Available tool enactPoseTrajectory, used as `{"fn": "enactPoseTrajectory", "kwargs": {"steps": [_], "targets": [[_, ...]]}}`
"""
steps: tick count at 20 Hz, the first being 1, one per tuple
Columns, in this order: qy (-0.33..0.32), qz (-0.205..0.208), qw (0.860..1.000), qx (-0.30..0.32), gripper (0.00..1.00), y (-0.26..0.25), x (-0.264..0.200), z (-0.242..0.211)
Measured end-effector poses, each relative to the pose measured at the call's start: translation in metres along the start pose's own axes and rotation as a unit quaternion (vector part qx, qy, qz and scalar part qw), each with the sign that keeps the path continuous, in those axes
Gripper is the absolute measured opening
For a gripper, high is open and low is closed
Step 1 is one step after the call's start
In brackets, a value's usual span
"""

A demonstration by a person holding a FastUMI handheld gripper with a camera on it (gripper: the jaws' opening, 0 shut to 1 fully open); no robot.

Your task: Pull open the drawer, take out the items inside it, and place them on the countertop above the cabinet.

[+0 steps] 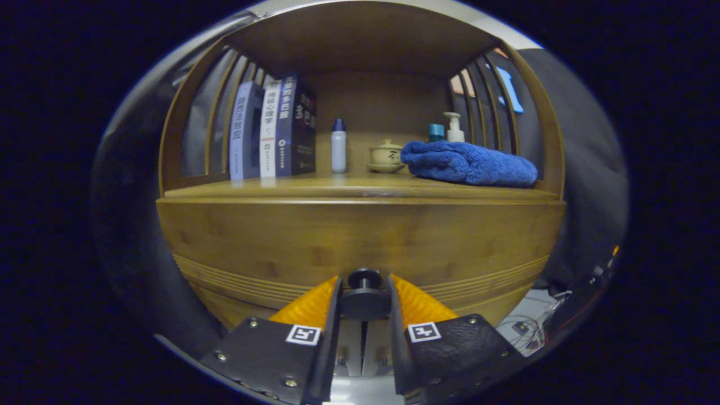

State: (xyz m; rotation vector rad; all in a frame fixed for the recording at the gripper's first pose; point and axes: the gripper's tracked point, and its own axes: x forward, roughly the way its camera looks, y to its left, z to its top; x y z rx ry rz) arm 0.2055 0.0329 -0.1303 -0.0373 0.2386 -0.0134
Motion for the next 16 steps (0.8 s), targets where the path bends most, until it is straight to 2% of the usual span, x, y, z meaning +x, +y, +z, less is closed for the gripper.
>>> {"fn": "enactPoseTrajectory", "kwargs": {"steps": [2,5,7,9,16], "targets": [[0.003,0.008,1.0,0.023,0.42,0.004,0.001,0.001],[-0.011,-0.004,0.999,0.037,0.42,0.001,0.001,0.003],[-0.014,-0.017,1.0,0.016,0.42,-0.001,-0.001,0.0],[-0.016,-0.02,0.999,0.039,0.28,0.001,-0.001,0.0],[-0.02,-0.041,0.998,0.054,0.28,-0.002,-0.055,-0.011]]}}
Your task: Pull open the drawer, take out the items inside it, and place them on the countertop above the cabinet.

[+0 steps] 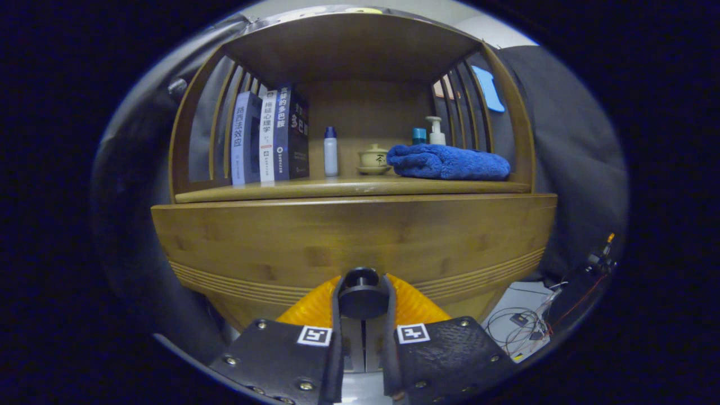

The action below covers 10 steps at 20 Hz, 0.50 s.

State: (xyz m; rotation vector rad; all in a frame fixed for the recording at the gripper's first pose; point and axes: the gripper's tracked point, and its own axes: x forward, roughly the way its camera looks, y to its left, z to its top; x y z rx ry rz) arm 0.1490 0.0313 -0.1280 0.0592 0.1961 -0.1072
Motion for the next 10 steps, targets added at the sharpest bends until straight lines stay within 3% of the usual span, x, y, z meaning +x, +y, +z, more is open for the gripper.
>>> {"fn": "enactPoseTrajectory", "kwargs": {"steps": [10], "targets": [[-0.008,0.009,1.0,-0.018,0.28,-0.007,-0.075,-0.013]]}}
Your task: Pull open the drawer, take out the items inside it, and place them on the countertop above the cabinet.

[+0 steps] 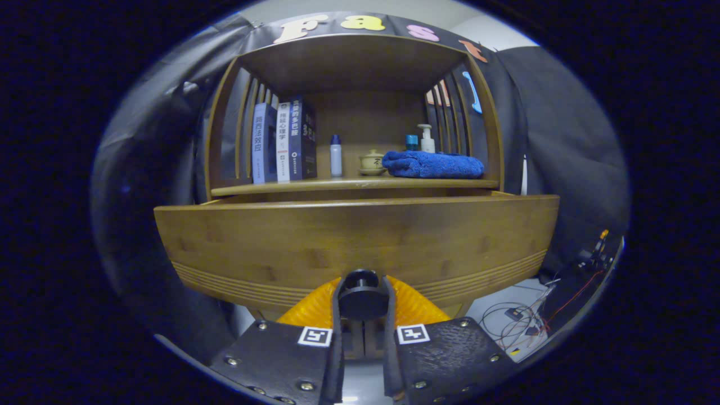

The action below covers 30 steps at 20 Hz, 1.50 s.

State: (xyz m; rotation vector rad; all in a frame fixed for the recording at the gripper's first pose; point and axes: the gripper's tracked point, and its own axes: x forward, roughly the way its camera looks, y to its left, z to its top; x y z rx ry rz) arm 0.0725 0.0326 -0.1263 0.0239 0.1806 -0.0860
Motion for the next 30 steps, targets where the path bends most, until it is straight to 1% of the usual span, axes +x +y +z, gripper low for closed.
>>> {"fn": "enactPoseTrajectory", "kwargs": {"steps": [2,5,7,9,12,14,16,18,19,21,24,28,30], "targets": [[0.01,0.001,1.0,0.009,0.28,-0.001,-0.009,-0.009],[0.008,0.001,1.0,0.009,0.28,-0.001,-0.025,-0.011],[0.012,0.002,1.0,0.007,0.28,-0.001,-0.023,-0.011],[0.014,0.006,1.0,0.024,0.28,0.0,-0.029,-0.012],[0.026,0.009,1.0,0.015,0.28,-0.002,-0.025,-0.014],[0.033,0.019,0.999,0.01,0.28,0.001,-0.029,-0.015],[0.043,0.018,0.999,0.02,0.28,0.003,-0.033,-0.018],[0.06,0.021,0.997,0.041,0.34,0.006,-0.039,-0.02],[0.063,0.02,0.996,0.053,0.41,0.006,-0.042,-0.016],[0.058,0.023,0.996,0.065,0.64,0.006,-0.055,-0.004],[0.052,0.001,0.997,0.053,0.98,-0.004,-0.064,0.018],[0.046,0.023,0.996,0.07,0.99,0.008,-0.081,0.058],[0.04,0.013,0.997,0.067,0.98,0.004,-0.082,0.08]]}}
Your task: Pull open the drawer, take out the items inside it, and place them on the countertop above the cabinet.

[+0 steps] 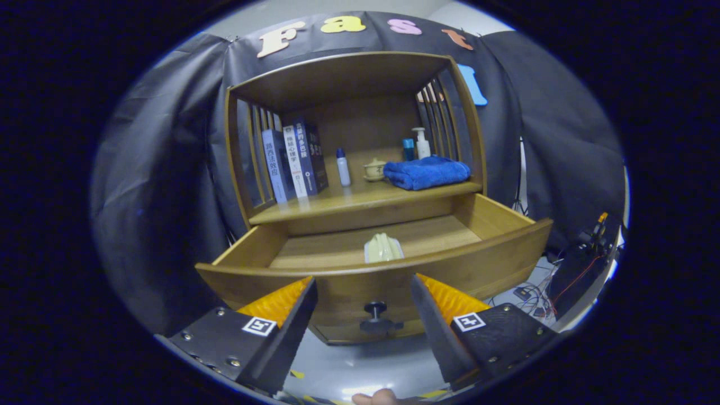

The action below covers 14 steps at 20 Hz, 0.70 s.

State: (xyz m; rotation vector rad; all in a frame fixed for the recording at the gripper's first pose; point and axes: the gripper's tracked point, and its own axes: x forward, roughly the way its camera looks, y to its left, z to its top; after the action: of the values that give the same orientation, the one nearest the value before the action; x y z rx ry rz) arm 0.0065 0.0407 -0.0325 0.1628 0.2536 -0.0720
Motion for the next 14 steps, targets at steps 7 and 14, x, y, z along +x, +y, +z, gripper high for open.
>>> {"fn": "enactPoseTrajectory", "kwargs": {"steps": [7,14], "targets": [[0.006,-0.032,0.999,-0.034,0.99,0.004,0.022,0.069],[0.065,-0.036,0.994,-0.075,0.99,-0.016,0.109,0.085]]}}
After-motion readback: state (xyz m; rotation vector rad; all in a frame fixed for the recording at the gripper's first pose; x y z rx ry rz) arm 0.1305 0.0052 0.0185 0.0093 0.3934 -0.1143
